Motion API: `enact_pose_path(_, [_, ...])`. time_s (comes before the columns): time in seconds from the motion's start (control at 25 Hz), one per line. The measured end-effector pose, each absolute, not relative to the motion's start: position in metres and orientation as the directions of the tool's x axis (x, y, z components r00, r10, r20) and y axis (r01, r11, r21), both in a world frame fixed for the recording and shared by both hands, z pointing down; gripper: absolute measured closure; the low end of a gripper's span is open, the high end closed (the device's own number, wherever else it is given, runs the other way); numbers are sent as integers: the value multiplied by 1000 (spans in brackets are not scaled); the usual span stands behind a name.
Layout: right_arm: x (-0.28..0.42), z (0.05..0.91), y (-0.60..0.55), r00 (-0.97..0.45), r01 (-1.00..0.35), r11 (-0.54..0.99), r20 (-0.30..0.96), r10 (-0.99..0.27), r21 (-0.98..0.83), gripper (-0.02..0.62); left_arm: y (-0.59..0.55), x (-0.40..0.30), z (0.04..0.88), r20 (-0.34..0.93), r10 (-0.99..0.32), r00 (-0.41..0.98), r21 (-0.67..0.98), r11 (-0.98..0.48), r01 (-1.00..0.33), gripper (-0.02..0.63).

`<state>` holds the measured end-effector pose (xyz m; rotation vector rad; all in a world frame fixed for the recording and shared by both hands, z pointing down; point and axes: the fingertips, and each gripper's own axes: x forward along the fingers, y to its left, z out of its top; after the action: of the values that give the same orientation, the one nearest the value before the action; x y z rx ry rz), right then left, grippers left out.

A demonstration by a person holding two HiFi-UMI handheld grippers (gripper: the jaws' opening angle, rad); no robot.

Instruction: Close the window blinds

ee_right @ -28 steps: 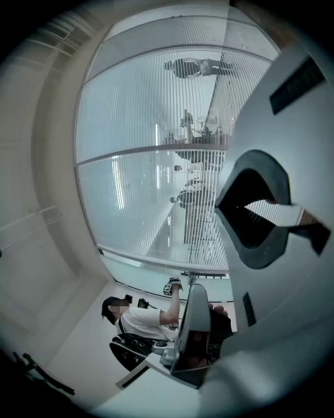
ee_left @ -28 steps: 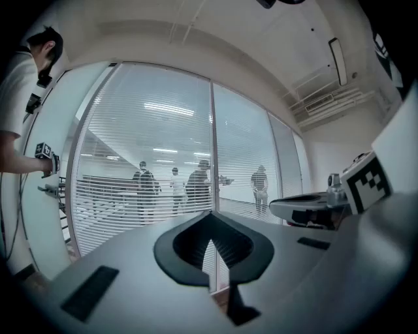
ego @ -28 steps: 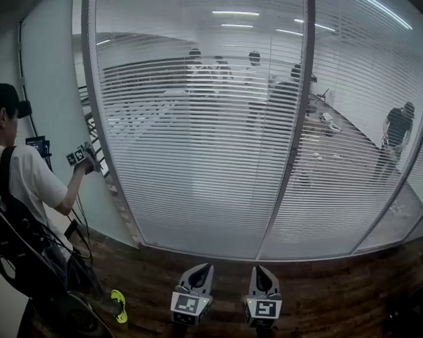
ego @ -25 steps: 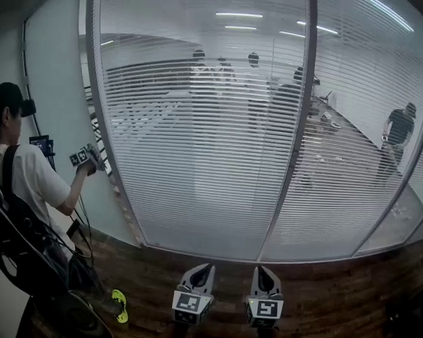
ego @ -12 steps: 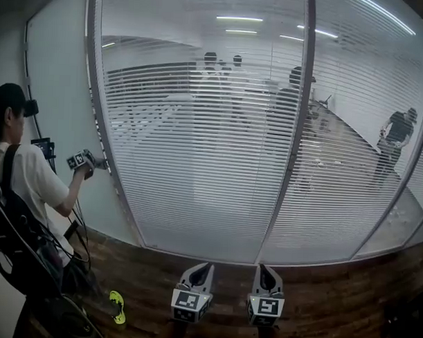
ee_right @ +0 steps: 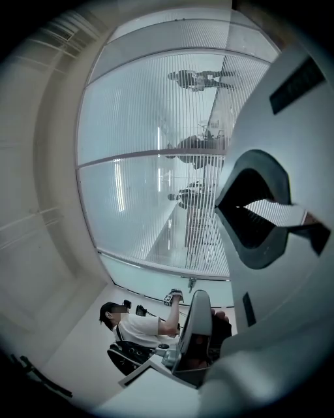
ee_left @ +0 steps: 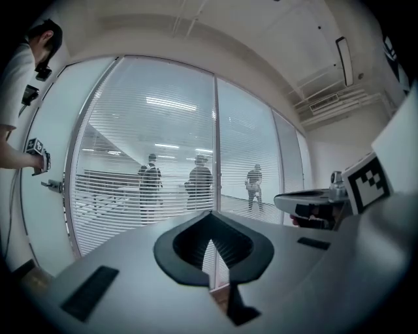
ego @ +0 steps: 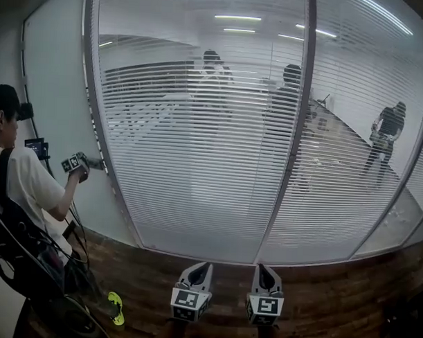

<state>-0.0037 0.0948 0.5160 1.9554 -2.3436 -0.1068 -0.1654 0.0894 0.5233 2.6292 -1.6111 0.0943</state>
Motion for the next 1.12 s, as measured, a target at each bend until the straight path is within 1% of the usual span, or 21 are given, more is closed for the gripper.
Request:
enact_pose_path(0.12, [-6, 509, 93, -171, -979, 173, 29, -985, 111, 595, 86, -166, 516, 59, -887, 458, 18, -458, -889, 606])
enact_pose_path(0.28, [-10, 508, 88, -160, -982, 161, 20, -987, 98, 595, 85, -169, 521, 87, -873, 480, 5, -481, -876, 606])
enact_pose_path(0.4, [-13, 513, 87, -149, -984, 152, 37, -988, 94, 595, 82, -174, 519, 65, -873, 484, 0, -485, -875, 606])
enact_pose_path(0.72, [-24, 522, 88, -110, -988, 116, 58, -992, 100, 595, 80, -195, 525, 83, -866, 494, -1, -496, -868, 605])
enact_pose_path(0.84, [-27, 528, 88, -105, -990, 110, 58, -993, 90, 595, 79, -200, 532, 108, -859, 501, 21, -502, -865, 604])
enact_pose_path(1.12, [-32, 526, 86, -98, -990, 104, 63, -993, 95, 595, 72, -202, 524, 74, -862, 502, 56, -499, -865, 604])
